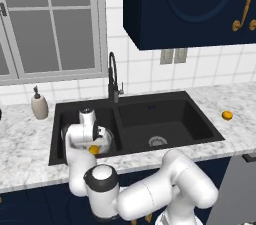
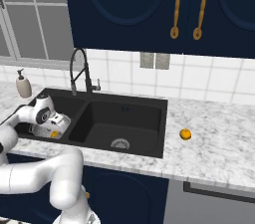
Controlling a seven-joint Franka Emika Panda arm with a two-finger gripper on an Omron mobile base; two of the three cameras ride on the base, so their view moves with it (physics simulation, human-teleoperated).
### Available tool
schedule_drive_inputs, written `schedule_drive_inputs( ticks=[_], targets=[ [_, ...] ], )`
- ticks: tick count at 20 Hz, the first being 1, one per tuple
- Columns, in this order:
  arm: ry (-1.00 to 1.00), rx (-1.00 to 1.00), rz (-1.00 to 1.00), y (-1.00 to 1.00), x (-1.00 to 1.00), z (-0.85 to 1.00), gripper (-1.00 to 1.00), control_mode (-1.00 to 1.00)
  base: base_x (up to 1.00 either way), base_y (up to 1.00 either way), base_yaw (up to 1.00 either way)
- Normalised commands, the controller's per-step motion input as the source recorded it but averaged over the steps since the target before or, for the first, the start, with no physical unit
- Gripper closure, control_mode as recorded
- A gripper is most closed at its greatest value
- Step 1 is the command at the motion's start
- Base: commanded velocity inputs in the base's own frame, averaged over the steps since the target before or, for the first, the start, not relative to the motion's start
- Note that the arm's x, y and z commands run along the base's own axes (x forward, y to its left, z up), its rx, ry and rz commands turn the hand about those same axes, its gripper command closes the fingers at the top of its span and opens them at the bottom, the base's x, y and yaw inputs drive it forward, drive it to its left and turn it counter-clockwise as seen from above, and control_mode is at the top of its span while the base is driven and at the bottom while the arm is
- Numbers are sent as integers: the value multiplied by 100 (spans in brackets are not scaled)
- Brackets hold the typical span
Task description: Put the colander in the sink, put the tangerine, mango in the colander, and turn on the sink faucet and pour water over the colander.
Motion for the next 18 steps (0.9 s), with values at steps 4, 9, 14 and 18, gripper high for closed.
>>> schedule_drive_inputs(
  ticks=[4, 9, 14, 18],
  targets=[
    [-10, 0, 0, 0, 0, 80, -100, -100, 0, 0, 0],
    [-7, 0, 0, 0, -23, 98, -100, -100, 0, 0, 0],
    [-7, 0, 3, -18, -80, 100, -100, -100, 0, 0, 0],
    [-12, 0, 12, -56, -100, 100, -100, -100, 0, 0, 0]
  ],
)
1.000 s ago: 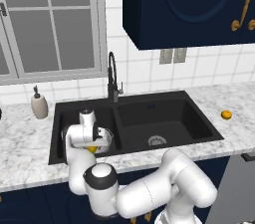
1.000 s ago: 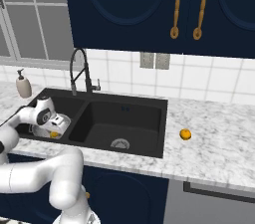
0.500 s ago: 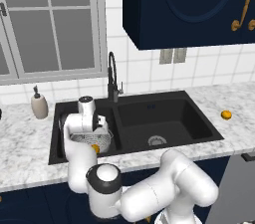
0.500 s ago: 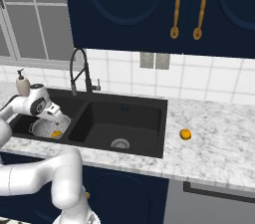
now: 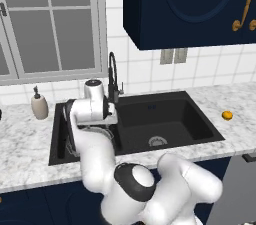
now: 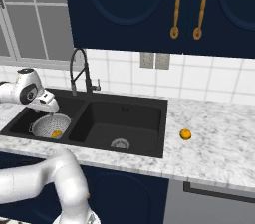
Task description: Put the colander in the sink, put the tangerine, mango in the colander, and turn on the sink faucet and pour water over the colander.
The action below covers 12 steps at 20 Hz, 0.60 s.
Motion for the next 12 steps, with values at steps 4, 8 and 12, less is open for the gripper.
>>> schedule_drive_inputs(
  ticks=[4, 8, 12],
  targets=[
    [-11, 0, 14, -84, -100, 99, -100, -100, 0, 0, 0],
    [-5, 0, 15, -99, -100, 77, -100, -100, 0, 0, 0],
    [-4, 0, 18, -87, -100, 33, -100, -100, 0, 0, 0]
  ],
)
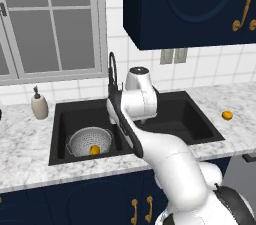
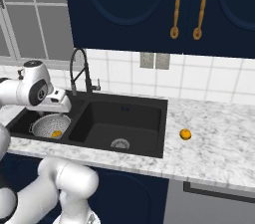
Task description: Put the colander in the sink, put the tangerine, mango in the colander, and turn on the sink faucet and pour water over the colander.
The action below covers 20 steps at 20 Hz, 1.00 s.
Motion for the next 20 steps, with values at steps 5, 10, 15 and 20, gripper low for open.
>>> schedule_drive_inputs(
  ticks=[5, 10, 15, 20],
  targets=[
    [-4, 0, 16, -97, -94, 36, -100, -100, 0, 0, 0],
    [0, 0, 1, -100, -27, 32, -100, -100, 0, 0, 0],
    [1, -4, -12, -99, 25, 8, -100, -100, 0, 0, 0],
    [6, -5, -23, -85, 60, 37, -100, -100, 0, 0, 0]
  ],
)
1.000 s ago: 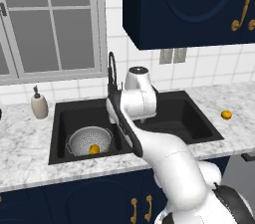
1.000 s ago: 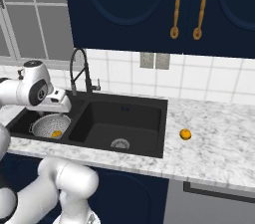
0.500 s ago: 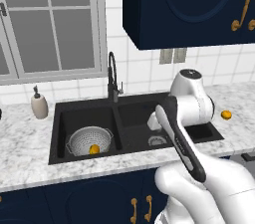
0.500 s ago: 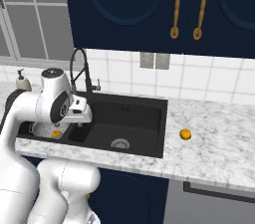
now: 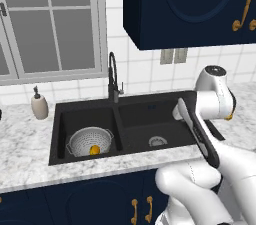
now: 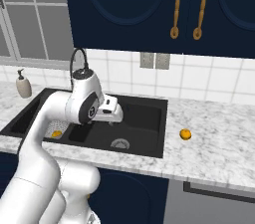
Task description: Put the colander in the sink, put the tangerine, mango in the colander, and turn on the sink faucet and pour water over the colander.
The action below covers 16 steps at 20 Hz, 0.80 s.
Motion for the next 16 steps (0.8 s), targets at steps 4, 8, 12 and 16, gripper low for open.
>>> schedule_drive_inputs(
  ticks=[4, 8, 12, 16],
  targets=[
    [6, -3, -26, -91, 43, 11, -100, -100, 0, 0, 0],
    [7, 0, -24, -100, 30, 1, -100, -100, 0, 0, 0],
    [1, 0, -14, -100, 12, -4, -100, -100, 0, 0, 0],
    [0, 2, -2, -100, 0, -19, -100, -100, 0, 0, 0]
  ],
)
